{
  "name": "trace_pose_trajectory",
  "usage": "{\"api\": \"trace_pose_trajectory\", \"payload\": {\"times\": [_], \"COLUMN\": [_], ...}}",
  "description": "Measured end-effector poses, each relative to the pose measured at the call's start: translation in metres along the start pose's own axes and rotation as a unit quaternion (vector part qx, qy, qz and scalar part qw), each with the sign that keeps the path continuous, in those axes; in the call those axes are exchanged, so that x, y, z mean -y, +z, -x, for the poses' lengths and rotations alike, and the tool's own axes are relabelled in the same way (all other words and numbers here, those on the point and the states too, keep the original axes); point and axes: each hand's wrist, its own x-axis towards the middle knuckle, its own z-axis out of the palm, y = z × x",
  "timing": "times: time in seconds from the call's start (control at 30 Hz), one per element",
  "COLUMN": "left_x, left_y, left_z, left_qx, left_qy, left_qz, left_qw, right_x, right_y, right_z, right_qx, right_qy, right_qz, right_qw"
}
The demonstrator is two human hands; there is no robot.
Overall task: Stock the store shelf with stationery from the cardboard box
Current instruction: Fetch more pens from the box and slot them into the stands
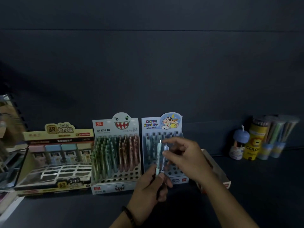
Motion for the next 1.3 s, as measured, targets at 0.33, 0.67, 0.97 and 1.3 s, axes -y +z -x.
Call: {"api": "trace_pose_trajectory", "payload": {"times": [0.33, 0.67, 0.97, 1.3], "left_x": [-0.002, -0.008, -0.009, -0.012], "left_y": [-0.002, -0.001, -0.002, 0.001], "left_z": [0.002, 0.001, 0.004, 0.004], "left_qx": [0.0, -0.02, -0.02, -0.05], "left_qy": [-0.021, -0.041, 0.062, 0.073], "left_qz": [-0.088, -0.005, -0.103, -0.132], "left_qw": [0.996, 0.999, 0.993, 0.987], "right_x": [0.002, -0.01, -0.027, -0.038], "right_y": [-0.027, -0.028, -0.024, -0.021], "right_z": [-0.011, -0.028, -0.043, -0.051], "right_qx": [-0.224, -0.203, -0.179, -0.123], "right_qy": [-0.071, -0.071, -0.059, -0.029], "right_qz": [-0.036, 0.236, 0.268, 0.335], "right_qw": [0.971, 0.948, 0.945, 0.934]}}
